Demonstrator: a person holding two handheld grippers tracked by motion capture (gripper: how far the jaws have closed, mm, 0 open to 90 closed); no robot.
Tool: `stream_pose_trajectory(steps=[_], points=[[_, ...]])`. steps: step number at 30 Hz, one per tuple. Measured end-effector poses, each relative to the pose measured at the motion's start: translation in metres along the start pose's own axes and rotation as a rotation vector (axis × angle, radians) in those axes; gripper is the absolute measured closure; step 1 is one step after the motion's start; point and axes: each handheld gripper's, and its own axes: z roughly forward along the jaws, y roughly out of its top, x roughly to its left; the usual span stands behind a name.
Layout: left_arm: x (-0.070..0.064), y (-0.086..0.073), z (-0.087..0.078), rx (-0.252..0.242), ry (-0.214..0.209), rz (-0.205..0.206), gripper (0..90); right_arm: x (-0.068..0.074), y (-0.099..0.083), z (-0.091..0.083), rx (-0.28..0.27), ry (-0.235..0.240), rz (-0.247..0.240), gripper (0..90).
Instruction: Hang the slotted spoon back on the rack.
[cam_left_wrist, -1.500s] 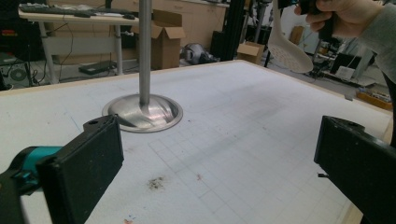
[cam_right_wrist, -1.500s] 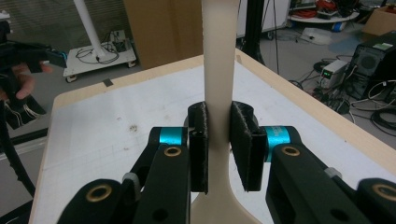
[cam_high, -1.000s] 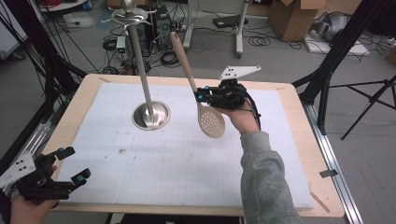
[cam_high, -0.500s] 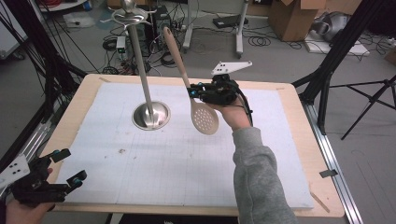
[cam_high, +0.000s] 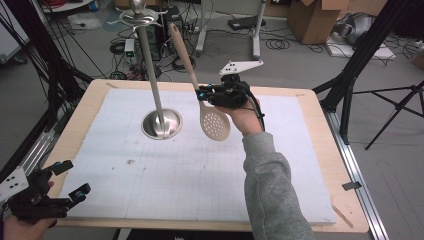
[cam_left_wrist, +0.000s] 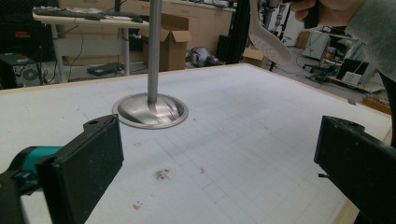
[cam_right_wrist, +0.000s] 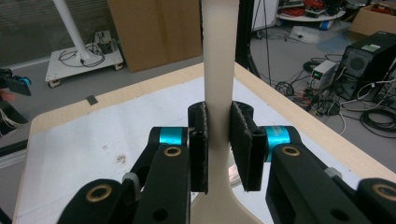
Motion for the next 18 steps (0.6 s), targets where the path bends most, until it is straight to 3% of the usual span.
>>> stream_pose_trajectory(steps=[18], points=[[-0.002, 0.000, 0.003, -0.001, -0.008, 0.002, 1.7, 0.004, 0.012, 0.005, 0.010, -0.003, 0.005, 78.0]])
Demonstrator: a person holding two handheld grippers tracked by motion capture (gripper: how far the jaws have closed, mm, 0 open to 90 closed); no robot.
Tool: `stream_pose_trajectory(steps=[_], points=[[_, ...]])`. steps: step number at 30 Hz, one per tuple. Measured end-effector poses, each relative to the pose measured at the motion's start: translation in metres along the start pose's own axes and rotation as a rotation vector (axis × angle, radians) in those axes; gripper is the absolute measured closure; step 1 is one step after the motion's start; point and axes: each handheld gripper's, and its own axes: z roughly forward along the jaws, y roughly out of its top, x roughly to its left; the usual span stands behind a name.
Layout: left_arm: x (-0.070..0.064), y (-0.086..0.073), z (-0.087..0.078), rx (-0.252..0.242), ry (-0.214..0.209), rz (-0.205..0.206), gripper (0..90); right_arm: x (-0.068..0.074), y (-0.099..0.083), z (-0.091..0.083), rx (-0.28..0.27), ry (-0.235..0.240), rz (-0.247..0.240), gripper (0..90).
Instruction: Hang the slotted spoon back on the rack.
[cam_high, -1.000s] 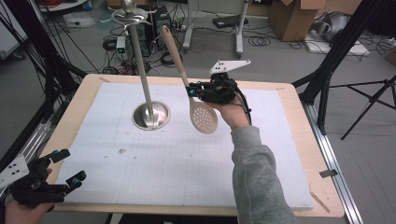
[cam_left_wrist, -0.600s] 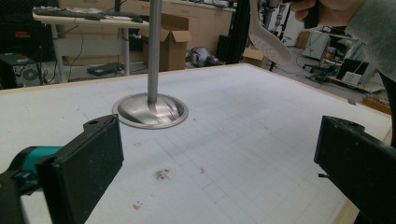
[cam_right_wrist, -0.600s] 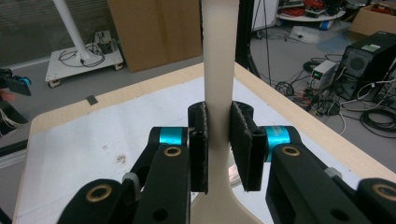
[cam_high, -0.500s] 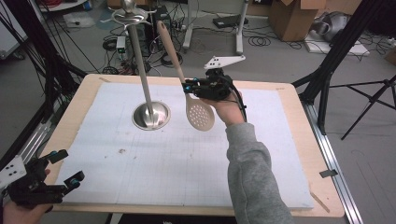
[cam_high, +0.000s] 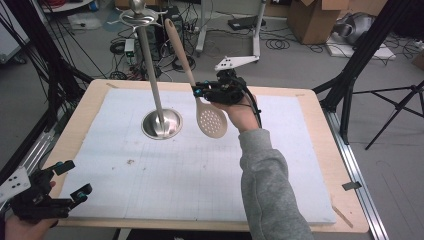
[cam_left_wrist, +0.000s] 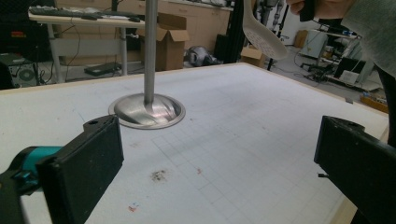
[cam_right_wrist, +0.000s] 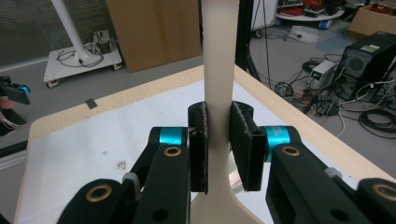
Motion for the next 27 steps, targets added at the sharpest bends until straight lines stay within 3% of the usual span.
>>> stream_pose_trajectory(steps=[5, 27], points=[[-0.0001, -0.0007, 0.0003, 0.016, 0.013, 0.013, 1.7, 0.0015, 0.0011, 0.0013, 0.006, -0.005, -0.010, 77.9], [-0.0005, -0.0002, -0.0011, 0.004, 0.027, 0.020, 1.7, 0.0045, 0.0037, 0.0100, 0.012, -0.004, -0.015, 78.0]])
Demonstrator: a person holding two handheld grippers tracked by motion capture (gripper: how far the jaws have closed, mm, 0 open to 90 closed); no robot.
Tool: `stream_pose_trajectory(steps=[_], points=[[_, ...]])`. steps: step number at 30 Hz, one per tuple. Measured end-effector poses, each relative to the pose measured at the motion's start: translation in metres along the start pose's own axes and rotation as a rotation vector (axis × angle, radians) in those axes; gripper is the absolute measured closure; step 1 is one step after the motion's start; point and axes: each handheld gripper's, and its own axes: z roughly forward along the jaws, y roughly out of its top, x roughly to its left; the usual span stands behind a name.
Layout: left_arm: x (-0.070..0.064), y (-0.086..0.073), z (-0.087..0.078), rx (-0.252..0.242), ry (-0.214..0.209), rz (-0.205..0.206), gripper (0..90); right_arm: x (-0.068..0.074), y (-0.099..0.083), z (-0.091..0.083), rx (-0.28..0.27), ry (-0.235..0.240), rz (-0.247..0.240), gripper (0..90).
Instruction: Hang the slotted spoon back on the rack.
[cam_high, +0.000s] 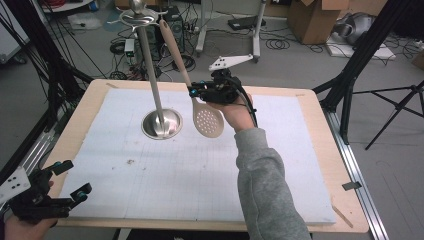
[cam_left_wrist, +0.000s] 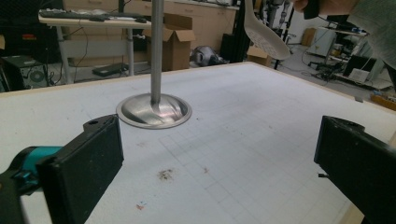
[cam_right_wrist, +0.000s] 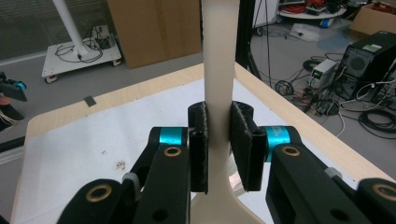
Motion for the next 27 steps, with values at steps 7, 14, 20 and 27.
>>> stream_pose_trajectory(steps=[7, 14, 20, 27], points=[[0.001, -0.001, -0.001, 0.003, 0.002, -0.003, 1.7, -0.001, -0.001, 0.004, 0.006, -0.006, 0.008, 77.9], [0.000, -0.001, -0.001, 0.002, 0.000, -0.004, 1.7, 0.000, 0.000, 0.007, 0.011, -0.006, 0.013, 77.9], [0.000, -0.001, -0.001, 0.003, -0.004, -0.001, 1.7, 0.000, 0.000, 0.010, 0.014, -0.010, 0.017, 77.9], [0.000, -0.001, -0.002, 0.002, -0.002, -0.002, 1.7, 0.001, 0.001, 0.015, 0.017, -0.007, 0.020, 77.9]])
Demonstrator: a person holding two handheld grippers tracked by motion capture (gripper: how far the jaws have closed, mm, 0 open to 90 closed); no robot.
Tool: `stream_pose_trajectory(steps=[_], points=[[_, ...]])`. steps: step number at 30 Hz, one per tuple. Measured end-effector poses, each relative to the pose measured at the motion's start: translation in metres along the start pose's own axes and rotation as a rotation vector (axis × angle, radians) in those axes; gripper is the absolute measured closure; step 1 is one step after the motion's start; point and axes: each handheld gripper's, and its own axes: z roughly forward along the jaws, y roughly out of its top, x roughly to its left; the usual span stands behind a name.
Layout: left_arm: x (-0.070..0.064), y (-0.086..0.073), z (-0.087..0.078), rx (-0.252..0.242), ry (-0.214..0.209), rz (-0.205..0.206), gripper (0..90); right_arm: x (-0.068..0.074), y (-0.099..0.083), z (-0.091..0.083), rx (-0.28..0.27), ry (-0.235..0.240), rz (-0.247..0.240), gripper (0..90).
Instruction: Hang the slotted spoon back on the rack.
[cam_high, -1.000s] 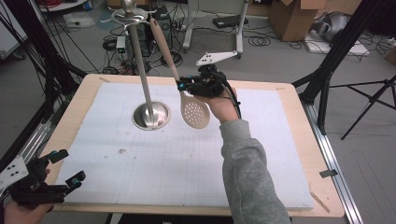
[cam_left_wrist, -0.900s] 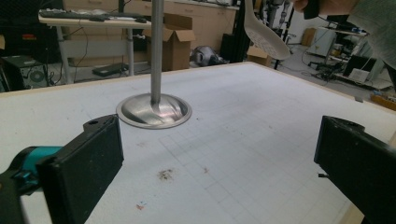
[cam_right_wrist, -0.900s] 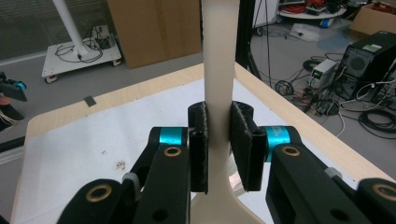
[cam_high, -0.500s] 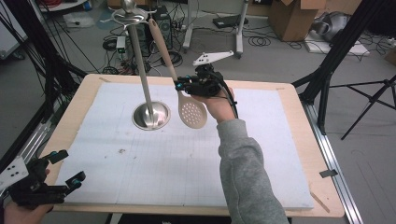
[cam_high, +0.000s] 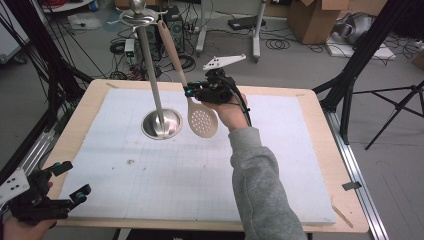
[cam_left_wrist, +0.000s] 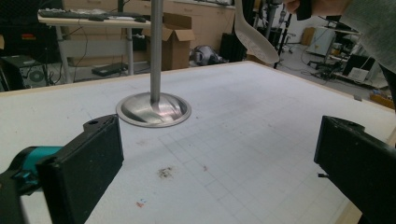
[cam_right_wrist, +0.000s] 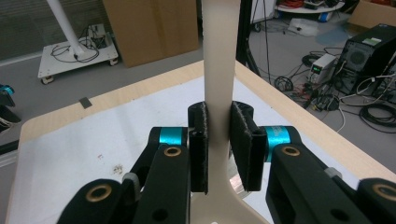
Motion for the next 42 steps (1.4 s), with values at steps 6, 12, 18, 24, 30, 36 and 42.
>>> stream_pose_trajectory(steps=[6, 12, 18, 24, 30, 36, 42], points=[[0.000, 0.000, -0.001, -0.002, 0.003, -0.002, 1.7, 0.000, 0.000, 0.004, 0.005, -0.003, 0.002, 77.9], [0.000, -0.001, -0.002, 0.000, 0.006, -0.002, 1.7, 0.000, -0.001, 0.009, 0.018, 0.000, 0.001, 77.9], [0.000, -0.001, -0.002, -0.002, 0.006, -0.003, 1.7, 0.000, 0.000, 0.014, 0.023, 0.002, 0.000, 77.9], [0.001, -0.001, -0.004, -0.003, 0.009, -0.006, 1.7, 0.002, 0.004, 0.019, 0.023, 0.006, -0.002, 77.9], [0.000, -0.002, -0.007, -0.004, 0.014, -0.007, 1.7, 0.003, 0.006, 0.025, 0.033, 0.008, 0.000, 77.9], [0.000, -0.003, -0.008, -0.001, 0.018, -0.008, 1.7, 0.002, 0.006, 0.027, 0.032, 0.009, -0.002, 77.9], [-0.001, -0.003, -0.008, 0.001, 0.019, -0.007, 1.7, 0.003, 0.006, 0.027, 0.037, 0.014, -0.005, 77.9]])
